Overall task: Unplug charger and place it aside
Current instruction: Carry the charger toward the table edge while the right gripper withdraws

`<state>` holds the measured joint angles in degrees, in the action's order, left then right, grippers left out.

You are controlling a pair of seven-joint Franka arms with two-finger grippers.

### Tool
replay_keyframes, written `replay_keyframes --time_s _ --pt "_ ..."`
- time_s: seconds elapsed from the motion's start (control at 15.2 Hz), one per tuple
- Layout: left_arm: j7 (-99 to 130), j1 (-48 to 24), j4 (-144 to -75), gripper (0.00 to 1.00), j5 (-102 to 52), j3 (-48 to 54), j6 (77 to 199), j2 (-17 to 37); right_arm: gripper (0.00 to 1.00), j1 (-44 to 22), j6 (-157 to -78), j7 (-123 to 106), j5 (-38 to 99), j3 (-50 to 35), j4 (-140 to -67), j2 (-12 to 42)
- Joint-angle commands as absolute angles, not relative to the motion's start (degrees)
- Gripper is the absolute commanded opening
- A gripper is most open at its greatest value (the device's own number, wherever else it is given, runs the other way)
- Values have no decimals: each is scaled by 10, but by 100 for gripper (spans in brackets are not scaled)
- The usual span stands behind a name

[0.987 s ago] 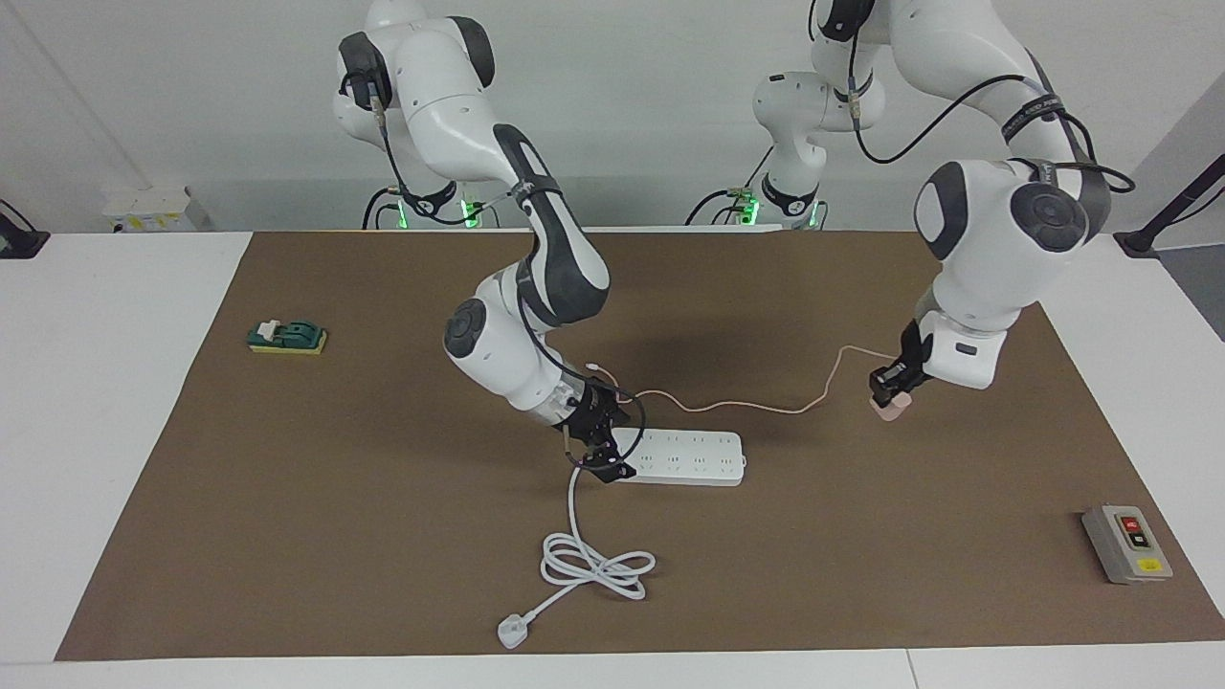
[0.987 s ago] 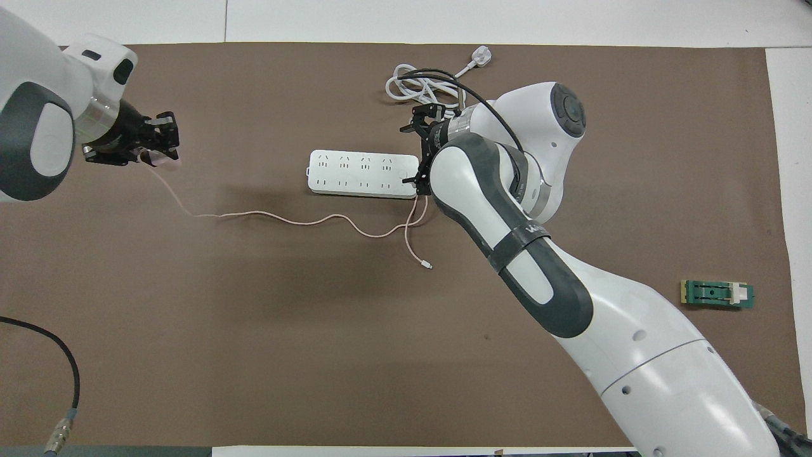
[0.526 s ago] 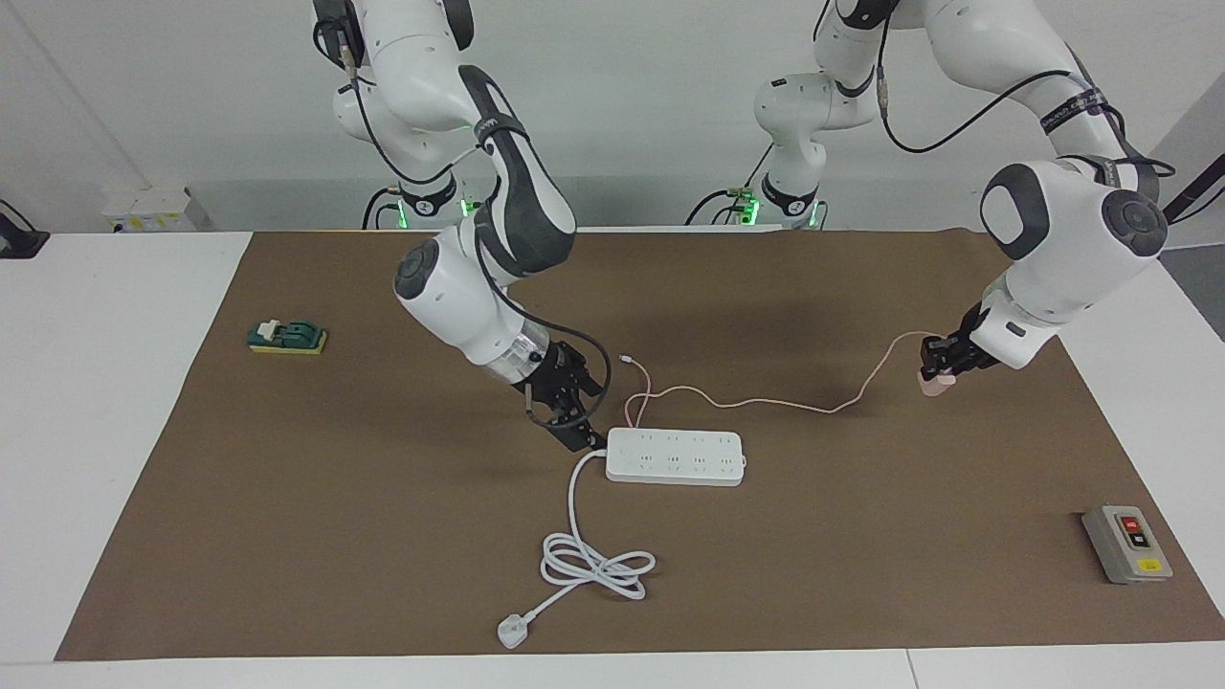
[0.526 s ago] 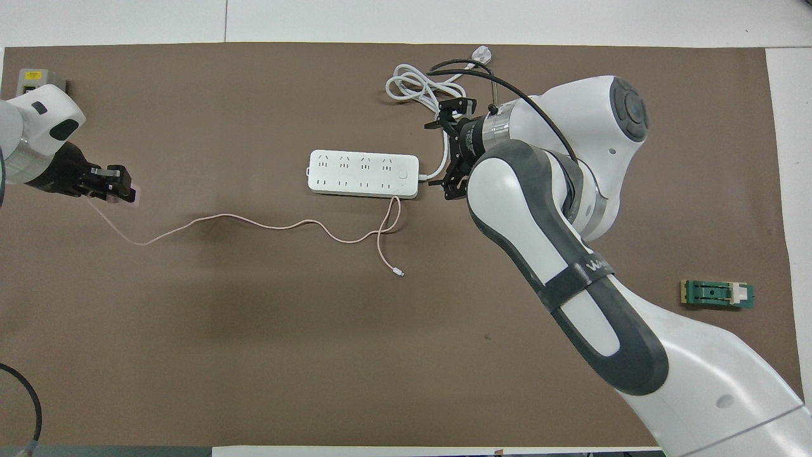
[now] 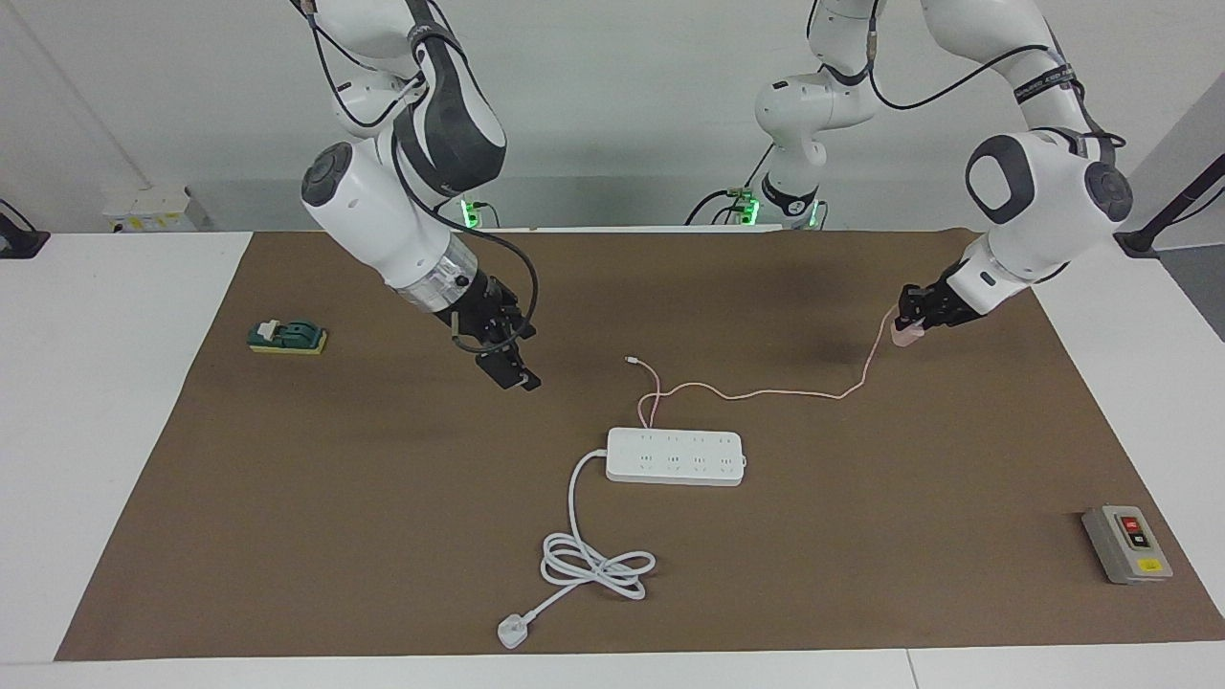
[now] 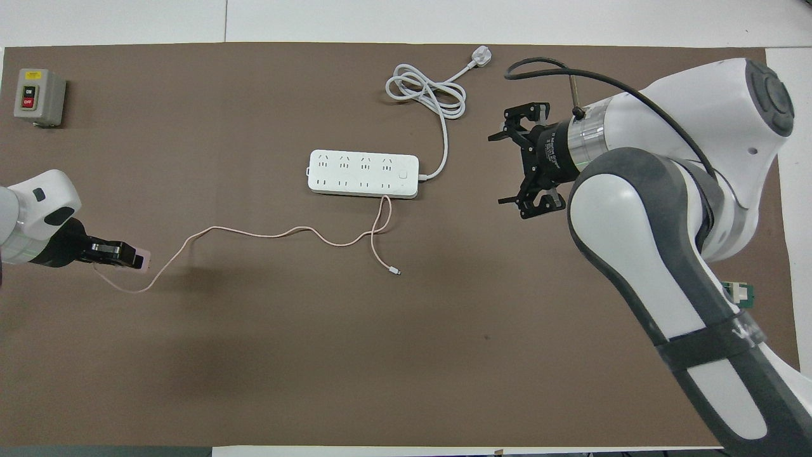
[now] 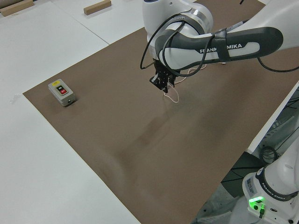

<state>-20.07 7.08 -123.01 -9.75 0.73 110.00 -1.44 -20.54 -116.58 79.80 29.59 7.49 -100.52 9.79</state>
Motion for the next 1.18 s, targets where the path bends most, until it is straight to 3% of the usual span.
replay_keyframes --time_s 0.0,0.33,0.79,1.12 --pt "-213 74 -1305 0 -134 11 1144 -59 100 -166 -1114 675 240 71 -1020 64" --pt "-211 76 -1356 0 -158 11 1206 -77 100 -116 -1039 357 168 72 -1020 30" --pt "-219 76 -1381 0 -158 11 1219 -83 100 -83 -934 101 76 72 -1020 -24" --pt "-223 76 -1399 0 -158 11 1244 -82 100 -64 -950 46 12 70 -1018 -22"
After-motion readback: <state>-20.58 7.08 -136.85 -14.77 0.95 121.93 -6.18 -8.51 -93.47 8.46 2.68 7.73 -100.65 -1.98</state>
